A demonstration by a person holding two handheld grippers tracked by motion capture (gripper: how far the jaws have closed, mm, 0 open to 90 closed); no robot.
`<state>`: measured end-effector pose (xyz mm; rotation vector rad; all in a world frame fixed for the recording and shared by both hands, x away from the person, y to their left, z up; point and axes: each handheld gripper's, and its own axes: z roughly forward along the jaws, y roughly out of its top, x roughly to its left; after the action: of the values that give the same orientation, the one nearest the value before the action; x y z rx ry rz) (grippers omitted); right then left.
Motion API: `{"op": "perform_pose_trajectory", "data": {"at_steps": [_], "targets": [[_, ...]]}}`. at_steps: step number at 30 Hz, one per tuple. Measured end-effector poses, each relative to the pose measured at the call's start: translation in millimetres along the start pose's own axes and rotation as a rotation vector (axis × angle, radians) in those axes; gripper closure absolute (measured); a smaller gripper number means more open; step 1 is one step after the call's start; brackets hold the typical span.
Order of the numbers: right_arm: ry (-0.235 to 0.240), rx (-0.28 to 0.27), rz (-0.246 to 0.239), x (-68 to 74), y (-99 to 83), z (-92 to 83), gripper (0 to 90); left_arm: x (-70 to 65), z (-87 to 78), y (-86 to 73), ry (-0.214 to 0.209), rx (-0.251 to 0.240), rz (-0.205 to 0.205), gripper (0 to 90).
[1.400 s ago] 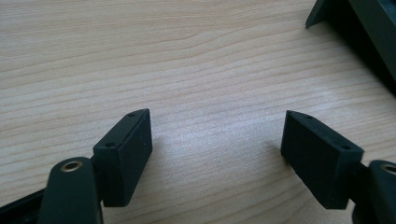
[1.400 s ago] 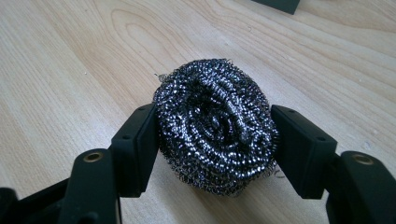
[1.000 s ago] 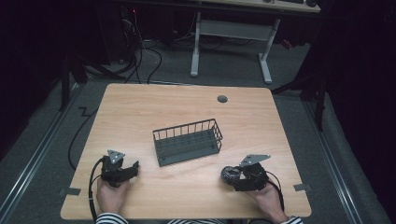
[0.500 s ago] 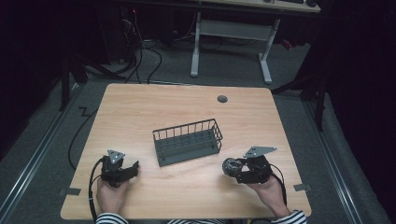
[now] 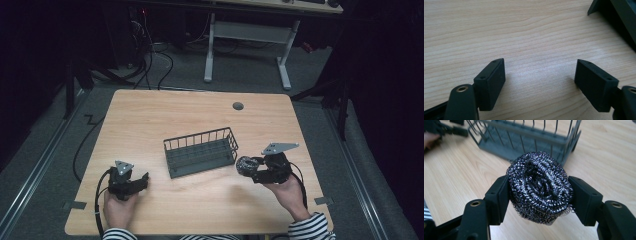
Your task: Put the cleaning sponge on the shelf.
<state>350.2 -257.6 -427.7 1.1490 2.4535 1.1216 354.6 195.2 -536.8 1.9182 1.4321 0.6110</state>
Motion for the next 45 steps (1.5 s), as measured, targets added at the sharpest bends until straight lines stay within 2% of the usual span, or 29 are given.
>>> {"op": "perform_pose_trajectory", "data": {"at_steps": [10, 15, 22, 29, 32, 39, 40, 45], "targets": [[0.022, -0.045, -0.012, -3.0, 37.8, -0.5, 37.3, 0.1, 0.0, 0.0, -0.001, 0.0, 0.0, 25.1], [0.02, -0.044, -0.031, -3.2, 56.0, 5.6, 37.3, 0.2, -0.1, 0.0, -0.002, 0.0, -0.001, 25.0], [0.027, -0.041, -0.028, -3.0, 76.9, 17.6, 37.1, 0.5, -0.1, 0.0, -0.004, 0.0, -0.001, 24.9], [0.026, -0.014, -0.026, -1.8, 93.0, 35.5, 36.9, 0.4, -0.1, 0.0, -0.004, 0.0, -0.001, 24.8], [0.023, 0.015, -0.029, -2.7, 96.8, 47.5, 36.8, 0.5, -0.1, -0.1, -0.006, -0.001, -0.002, 24.7], [0.022, 0.075, -0.012, -6.4, 98.9, 70.8, 36.4, 0.4, -0.1, 0.0, -0.005, 0.0, -0.001, 24.7], [0.019, 0.096, -0.011, -8.0, 99.4, 78.7, 36.1, 0.3, -0.1, 0.0, -0.004, 0.0, 0.0, 24.7], [0.007, 0.13, 0.004, -10.8, 99.0, 91.2, 35.7, 0.4, -0.1, 0.0, -0.005, 0.0, -0.001, 24.7]]}}
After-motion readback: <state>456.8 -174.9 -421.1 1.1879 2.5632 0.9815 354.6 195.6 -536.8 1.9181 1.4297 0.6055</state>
